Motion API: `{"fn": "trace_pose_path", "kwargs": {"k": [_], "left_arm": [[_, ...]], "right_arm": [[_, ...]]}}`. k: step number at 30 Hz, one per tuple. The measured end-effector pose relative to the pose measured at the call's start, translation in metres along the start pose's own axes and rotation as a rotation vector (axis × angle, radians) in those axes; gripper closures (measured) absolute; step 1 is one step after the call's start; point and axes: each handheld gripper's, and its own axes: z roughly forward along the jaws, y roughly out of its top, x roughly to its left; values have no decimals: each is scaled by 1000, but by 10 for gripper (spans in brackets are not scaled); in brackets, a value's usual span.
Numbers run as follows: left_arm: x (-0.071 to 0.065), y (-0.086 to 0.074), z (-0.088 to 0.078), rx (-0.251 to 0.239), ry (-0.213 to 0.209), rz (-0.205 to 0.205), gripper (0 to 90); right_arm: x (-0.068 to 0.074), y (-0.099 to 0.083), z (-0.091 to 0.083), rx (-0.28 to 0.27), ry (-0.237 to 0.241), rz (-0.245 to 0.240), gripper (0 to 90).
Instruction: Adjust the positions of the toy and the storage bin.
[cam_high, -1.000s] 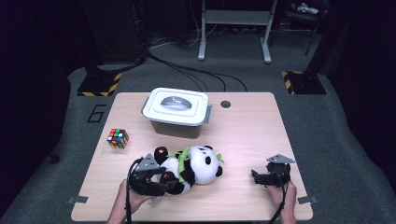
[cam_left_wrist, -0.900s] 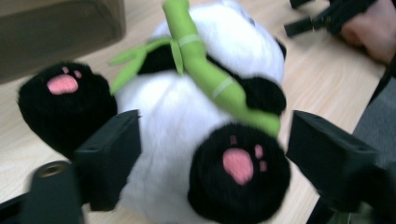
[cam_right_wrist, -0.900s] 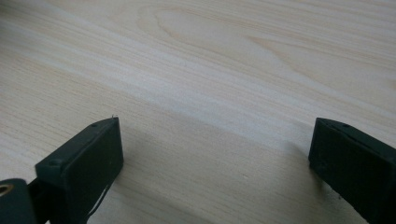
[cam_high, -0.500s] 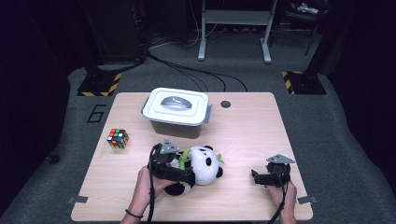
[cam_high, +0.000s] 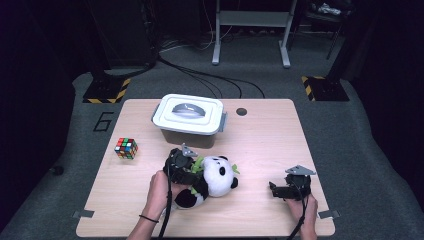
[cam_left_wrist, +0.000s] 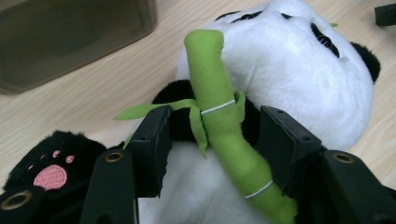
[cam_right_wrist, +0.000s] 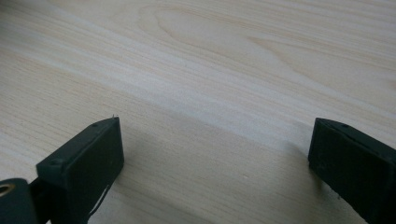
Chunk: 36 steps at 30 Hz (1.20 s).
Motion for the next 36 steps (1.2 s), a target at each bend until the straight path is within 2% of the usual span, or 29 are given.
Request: {"fn": "trace_pose_path", "kwargs": {"k": [3,5,8,10,13,18,22,23,28,32,34,36], "left_arm": [[0,1,0,13,9,10,465],[0,0,1,15,-2,10,488],[2,-1,2,12,-25,28,575],[2,-2,2,7,-21,47,640],[0,-4,0,-15,-21,77,684],[0,-6,-7,-7,-39,123,704],[1,-7,-13,21,-36,184,709],[2,-7,-14,20,-41,201,710],[11,-16,-23,-1,-56,231,713],[19,-27,-27,-33,-85,205,708],[21,-34,-28,-65,-96,169,687],[18,-39,-27,-94,-78,114,630]], "right_arm": [[0,0,0,0,1,3,27],[0,0,0,0,1,3,27],[0,0,0,1,2,1,29],[0,0,0,0,3,3,29],[0,0,0,0,3,2,29],[0,0,0,0,2,2,29],[0,0,0,0,2,0,29],[0,0,0,0,2,2,29],[0,0,0,-2,0,-2,29],[0,0,0,-1,0,-1,29],[0,0,0,-1,-1,-1,29],[0,0,0,-1,-2,-1,29]]}}
